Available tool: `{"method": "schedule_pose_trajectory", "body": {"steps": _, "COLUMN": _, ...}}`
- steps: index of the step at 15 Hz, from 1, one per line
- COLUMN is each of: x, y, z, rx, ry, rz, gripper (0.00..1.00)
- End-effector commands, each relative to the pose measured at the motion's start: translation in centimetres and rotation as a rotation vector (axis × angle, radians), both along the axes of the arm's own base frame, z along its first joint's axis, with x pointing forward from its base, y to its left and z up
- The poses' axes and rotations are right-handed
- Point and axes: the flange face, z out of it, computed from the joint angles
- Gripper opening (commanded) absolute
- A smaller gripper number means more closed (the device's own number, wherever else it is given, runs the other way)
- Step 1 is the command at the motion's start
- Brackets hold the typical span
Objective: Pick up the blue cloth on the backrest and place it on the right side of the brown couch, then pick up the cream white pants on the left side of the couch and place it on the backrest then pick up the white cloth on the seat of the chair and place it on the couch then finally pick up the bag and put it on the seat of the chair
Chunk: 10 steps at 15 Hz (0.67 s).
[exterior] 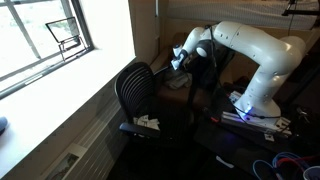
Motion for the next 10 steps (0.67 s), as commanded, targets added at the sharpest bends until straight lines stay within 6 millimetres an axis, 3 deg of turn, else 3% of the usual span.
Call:
{"method": "schedule_pose_trajectory", "body": {"steps": 1, "x": -1.3, "y": -3.7, "z": 7.6, "rx": -0.151, "ry": -0.126, "rz": -0.069, "gripper": 0.0}}
{"method": "schedule_pose_trajectory", "body": {"steps": 6, "x": -4.6, "y": -9.1, "z": 19.1, "rx": -0.418, "ry": -0.333, "rz": -0.086, "gripper": 0.0}}
{"method": "schedule_pose_trajectory", "body": {"steps": 10, "x": -9.3, "y": -11.2, "z": 28.1, "rx": -0.577, "ry": -0.518, "rz": -0.182, "gripper": 0.0}}
